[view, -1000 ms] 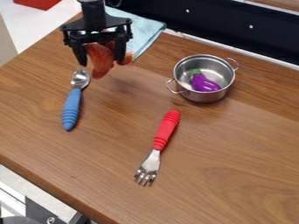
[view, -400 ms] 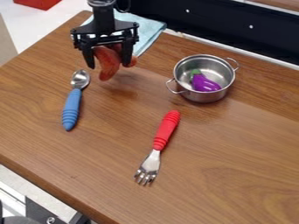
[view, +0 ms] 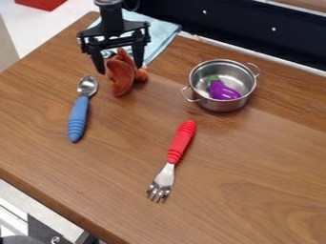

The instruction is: Move the object between the spoon and the blue cloth

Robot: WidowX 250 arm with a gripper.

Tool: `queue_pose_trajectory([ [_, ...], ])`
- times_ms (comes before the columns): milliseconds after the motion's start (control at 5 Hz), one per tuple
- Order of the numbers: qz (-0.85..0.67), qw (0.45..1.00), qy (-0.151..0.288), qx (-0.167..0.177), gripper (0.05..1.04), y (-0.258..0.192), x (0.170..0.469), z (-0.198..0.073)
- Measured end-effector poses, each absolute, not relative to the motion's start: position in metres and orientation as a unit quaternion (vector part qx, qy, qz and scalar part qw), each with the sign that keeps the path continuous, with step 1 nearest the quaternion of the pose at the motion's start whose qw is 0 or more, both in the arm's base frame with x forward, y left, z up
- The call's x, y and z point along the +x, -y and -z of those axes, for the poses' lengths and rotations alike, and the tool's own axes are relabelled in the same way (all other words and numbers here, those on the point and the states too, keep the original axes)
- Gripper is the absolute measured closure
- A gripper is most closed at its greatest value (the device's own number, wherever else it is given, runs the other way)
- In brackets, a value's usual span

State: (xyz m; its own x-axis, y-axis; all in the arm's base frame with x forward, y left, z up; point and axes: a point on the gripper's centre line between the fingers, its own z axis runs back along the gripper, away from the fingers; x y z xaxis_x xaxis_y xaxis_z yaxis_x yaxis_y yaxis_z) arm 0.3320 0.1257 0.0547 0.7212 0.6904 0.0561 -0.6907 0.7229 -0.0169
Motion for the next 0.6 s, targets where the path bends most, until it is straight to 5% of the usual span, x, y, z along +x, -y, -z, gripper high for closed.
queue_pose_trajectory([
  [600, -0.357, 0.934, 0.001, -0.013, 0.085, -0.118, 0.323, -0.055],
])
